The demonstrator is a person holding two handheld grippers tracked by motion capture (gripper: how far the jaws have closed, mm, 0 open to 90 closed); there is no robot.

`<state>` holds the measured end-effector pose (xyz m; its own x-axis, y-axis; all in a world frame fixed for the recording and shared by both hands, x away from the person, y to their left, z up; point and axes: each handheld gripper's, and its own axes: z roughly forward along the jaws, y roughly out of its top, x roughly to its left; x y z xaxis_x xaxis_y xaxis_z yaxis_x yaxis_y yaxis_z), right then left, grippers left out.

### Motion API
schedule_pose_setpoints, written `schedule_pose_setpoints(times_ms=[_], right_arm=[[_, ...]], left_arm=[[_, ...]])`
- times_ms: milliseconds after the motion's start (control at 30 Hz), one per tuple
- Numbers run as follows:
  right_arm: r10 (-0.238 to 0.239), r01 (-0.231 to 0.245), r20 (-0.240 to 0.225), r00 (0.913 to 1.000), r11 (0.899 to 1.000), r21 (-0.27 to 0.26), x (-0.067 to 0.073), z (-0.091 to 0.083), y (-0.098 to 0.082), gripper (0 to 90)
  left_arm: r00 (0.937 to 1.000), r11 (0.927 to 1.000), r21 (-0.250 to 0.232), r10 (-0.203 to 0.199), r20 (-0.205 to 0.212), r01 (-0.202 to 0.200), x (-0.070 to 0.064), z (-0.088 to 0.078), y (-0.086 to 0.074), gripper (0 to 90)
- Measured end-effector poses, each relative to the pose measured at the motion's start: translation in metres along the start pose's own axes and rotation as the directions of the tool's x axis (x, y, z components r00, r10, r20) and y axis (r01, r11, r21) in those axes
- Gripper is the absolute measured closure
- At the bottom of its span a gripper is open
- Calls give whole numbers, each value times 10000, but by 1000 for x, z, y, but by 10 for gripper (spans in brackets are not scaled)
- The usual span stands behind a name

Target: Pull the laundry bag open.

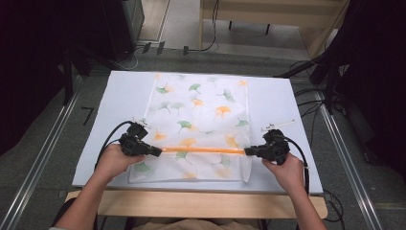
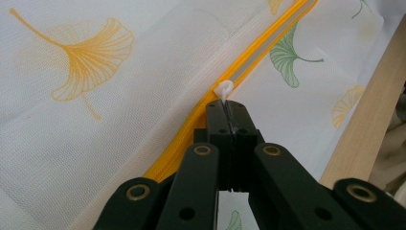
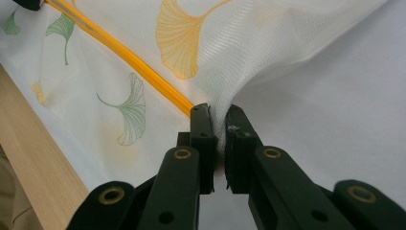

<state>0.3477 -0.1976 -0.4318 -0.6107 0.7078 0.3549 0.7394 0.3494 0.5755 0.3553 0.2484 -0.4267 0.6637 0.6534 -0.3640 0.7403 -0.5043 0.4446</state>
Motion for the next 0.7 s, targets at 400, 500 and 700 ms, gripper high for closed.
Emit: schedule_pose_setpoints(times_ms=[400, 500, 700], right_arm=[[107, -108, 27, 9999, 9999, 51, 0, 0, 0, 854], [98, -98, 15, 10000, 9999, 119, -1, 1, 0, 854], [100, -101, 48, 9999, 9999, 126, -1, 1, 1, 855]], left_arm=[[9996, 9996, -30, -277, -102, 276, 6, -8, -6, 900], [9994, 9994, -90, -325, -82, 324, 8, -12, -9, 900], [9987, 9987, -94, -496, -130, 495, 13, -16, -14, 900]])
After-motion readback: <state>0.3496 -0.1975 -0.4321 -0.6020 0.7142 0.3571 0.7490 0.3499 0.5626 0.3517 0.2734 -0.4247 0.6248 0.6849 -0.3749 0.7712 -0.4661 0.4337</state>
